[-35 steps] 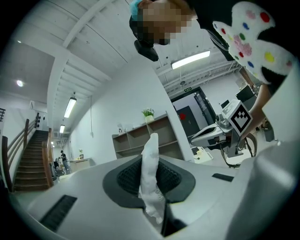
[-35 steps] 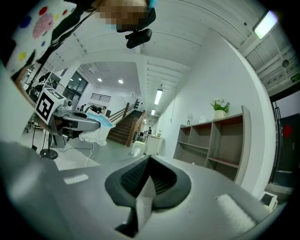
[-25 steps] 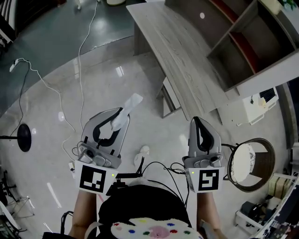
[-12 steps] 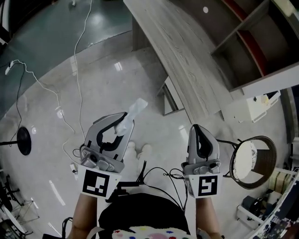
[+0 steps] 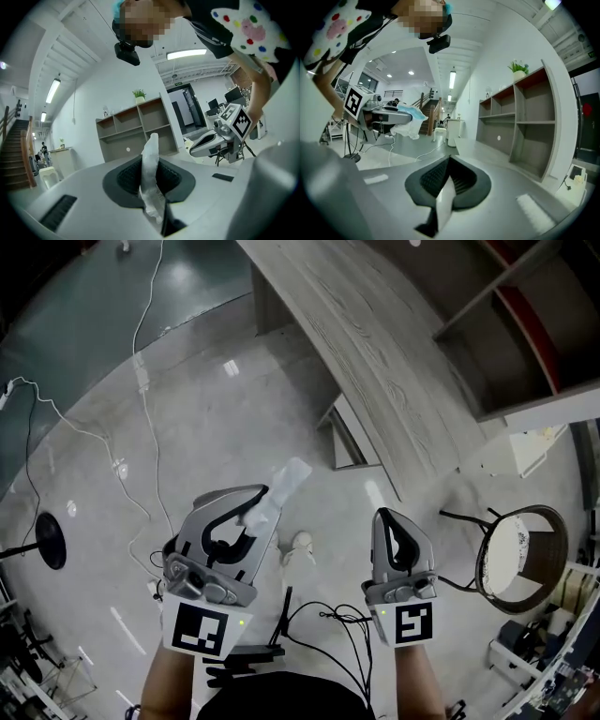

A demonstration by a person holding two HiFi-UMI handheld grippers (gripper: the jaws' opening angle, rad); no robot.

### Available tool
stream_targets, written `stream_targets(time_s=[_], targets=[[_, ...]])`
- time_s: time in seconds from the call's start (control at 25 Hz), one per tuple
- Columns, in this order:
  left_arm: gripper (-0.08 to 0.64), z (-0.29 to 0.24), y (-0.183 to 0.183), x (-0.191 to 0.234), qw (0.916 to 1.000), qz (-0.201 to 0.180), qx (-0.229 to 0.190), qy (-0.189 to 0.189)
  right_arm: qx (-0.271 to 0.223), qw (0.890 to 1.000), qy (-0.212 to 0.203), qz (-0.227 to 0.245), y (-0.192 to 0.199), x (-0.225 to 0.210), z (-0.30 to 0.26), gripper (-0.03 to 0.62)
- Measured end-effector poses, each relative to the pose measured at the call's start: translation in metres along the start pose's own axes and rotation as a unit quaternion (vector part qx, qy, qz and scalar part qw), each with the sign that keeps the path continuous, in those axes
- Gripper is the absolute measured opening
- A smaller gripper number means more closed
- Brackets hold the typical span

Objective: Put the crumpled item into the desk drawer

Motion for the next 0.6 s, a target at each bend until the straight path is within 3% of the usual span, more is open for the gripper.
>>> stream_targets(time_s=[0.32,0.6], targets=[[0.052,-0.026,0.065,0.001,0.9997,-0.001,0.018,0.016,0.035,0.999,-0.009,-0.013,0.088,0.002,-0.042,0.009],[0.052,-0.043,0.114,-0.005,0.9994,0.007,0.024,0.022,0.038,0.996,0.005,-0.083,0.162,-0.007,-0.075,0.009]])
Point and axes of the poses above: the fingertips, and each gripper's own axes: z backward along the fingers, x to its left, y out of its underside, the point moved 3 cm from there along z, backward along the fingers, and after that the axes turned 3 degrees about x, right-handed, at the moved point
